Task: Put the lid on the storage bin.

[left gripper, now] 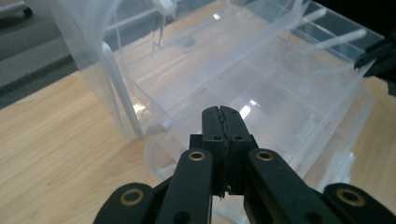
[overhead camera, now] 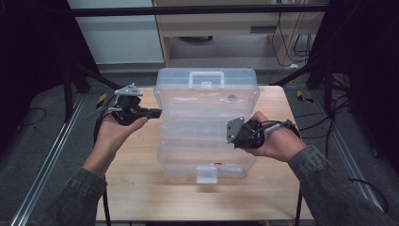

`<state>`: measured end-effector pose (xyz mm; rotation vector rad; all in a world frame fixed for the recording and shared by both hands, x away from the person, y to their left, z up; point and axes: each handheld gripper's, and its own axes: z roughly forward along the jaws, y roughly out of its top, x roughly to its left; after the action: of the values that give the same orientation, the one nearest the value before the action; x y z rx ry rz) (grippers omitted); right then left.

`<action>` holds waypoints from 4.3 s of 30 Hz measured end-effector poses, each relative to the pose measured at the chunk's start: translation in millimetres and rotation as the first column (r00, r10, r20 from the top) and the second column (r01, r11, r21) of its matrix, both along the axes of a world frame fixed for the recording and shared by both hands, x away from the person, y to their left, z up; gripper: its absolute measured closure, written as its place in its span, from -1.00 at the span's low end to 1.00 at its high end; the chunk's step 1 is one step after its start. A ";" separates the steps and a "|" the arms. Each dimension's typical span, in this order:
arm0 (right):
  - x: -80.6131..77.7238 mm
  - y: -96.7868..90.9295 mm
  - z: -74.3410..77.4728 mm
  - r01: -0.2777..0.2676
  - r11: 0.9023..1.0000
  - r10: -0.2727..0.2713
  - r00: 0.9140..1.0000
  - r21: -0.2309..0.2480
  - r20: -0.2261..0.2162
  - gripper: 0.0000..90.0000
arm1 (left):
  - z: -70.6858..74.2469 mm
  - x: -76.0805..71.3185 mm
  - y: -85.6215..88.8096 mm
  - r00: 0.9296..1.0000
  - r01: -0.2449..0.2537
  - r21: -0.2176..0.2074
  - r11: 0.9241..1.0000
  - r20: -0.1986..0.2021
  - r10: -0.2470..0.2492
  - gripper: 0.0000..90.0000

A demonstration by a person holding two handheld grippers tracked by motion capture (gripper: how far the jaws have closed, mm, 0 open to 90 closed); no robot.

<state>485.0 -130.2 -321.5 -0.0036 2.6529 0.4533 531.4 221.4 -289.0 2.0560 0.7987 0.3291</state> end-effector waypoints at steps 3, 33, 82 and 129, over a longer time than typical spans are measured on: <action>-0.8 -0.5 -0.9 -0.004 1.000 0.004 1.000 0.003 0.000 0.83 | 4.4 0.9 0.5 1.000 -0.004 0.002 1.000 0.007 0.004 0.99; -9.6 -1.1 -9.2 -0.023 1.000 0.023 1.000 0.004 -0.008 0.82 | -2.6 -0.9 10.6 0.999 -0.033 -0.028 0.999 -0.024 0.032 0.99; -70.5 -78.5 -32.0 0.306 0.917 -0.324 0.946 0.255 0.028 -0.58 | -52.9 -44.5 17.0 0.998 0.021 -0.004 1.000 -0.061 -0.021 1.00; -57.3 -118.4 -54.4 0.471 0.831 -0.499 0.866 0.298 0.021 -0.57 | -85.4 -66.0 24.9 0.995 0.058 0.083 0.995 -0.089 -0.050 1.00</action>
<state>427.6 -248.6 -375.8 0.7059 2.3437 0.6292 465.4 246.3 -374.5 2.1802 0.7917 0.2483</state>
